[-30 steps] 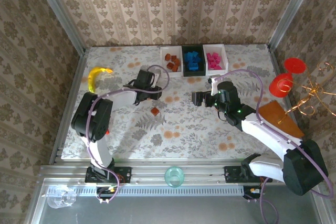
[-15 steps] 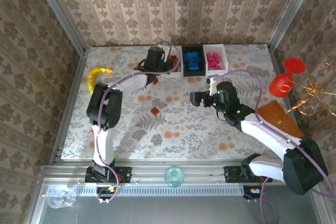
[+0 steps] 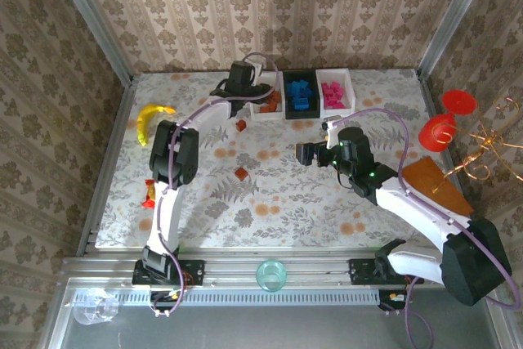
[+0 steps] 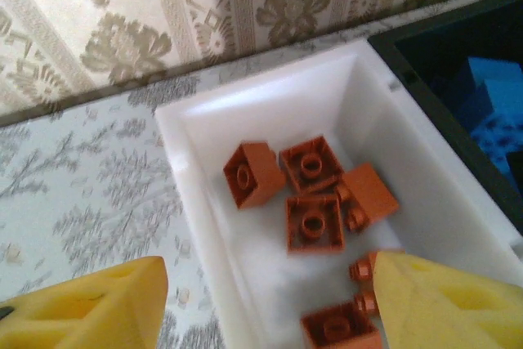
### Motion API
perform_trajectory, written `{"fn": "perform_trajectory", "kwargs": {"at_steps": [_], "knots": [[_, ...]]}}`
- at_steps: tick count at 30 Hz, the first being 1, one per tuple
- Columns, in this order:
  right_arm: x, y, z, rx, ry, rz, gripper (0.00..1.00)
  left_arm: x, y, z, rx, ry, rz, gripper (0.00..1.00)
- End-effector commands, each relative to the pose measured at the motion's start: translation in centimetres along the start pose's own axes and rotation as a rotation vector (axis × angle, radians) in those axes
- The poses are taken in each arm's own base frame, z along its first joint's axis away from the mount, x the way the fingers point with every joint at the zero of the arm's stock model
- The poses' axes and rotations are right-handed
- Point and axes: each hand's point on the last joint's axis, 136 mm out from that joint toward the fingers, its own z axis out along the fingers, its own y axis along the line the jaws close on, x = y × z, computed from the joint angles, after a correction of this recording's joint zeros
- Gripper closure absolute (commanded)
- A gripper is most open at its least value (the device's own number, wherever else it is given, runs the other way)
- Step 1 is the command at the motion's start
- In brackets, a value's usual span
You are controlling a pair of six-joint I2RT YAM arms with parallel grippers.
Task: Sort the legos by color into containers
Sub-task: Place the lego in the container, then pick up the lego from the top-center of the table.
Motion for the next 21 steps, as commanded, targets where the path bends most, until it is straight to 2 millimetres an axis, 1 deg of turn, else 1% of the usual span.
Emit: {"fn": "perform_trajectory", "kwargs": {"at_steps": [1, 3, 4, 5, 6, 8, 9, 11, 14, 16, 21], "knots": [[-0.1, 0.1, -0.4, 0.005, -0.013, -0.017, 0.00, -1.6, -0.1, -5.4, 0.011, -0.051, -0.030, 0.28], [0.0, 0.2, -0.4, 0.000, -0.013, -0.017, 0.00, 0.2, 0.4, -7.3, 0.007, -0.037, -0.041, 0.25], [0.0, 0.2, -0.4, -0.002, -0.013, -0.016, 0.00, 1.5, 0.8, -8.1, 0.002, -0.020, -0.046, 0.24], [0.1, 0.2, -0.3, -0.004, -0.009, -0.016, 0.00, 3.0, 0.7, -8.8, 0.008, 0.004, -0.045, 0.23], [0.1, 0.2, -0.2, -0.005, -0.009, -0.014, 0.00, 4.2, 2.1, -9.2, -0.007, 0.022, -0.063, 0.21], [0.2, 0.3, 0.0, -0.006, -0.003, -0.011, 0.00, 6.9, 2.8, -9.8, 0.011, 0.072, -0.089, 0.20], [0.3, 0.3, 0.0, -0.007, 0.001, -0.012, 0.00, 7.8, 2.8, -9.8, 0.028, 0.089, -0.095, 0.20], [0.3, 0.2, 0.1, -0.004, 0.003, -0.010, 0.00, 9.8, 3.1, -9.3, 0.047, 0.132, -0.106, 0.20], [0.4, 0.2, 0.2, -0.003, 0.007, -0.011, 0.00, 11.5, 3.8, -8.1, 0.059, 0.178, -0.133, 0.20], [0.4, 0.3, 0.2, -0.002, 0.006, -0.011, 0.00, 12.0, 3.9, -7.1, 0.078, 0.191, -0.142, 0.21], [0.5, -0.1, 0.2, 0.017, 0.010, -0.012, 0.00, 12.6, 3.1, -5.2, 0.122, 0.216, -0.135, 0.21]]}}
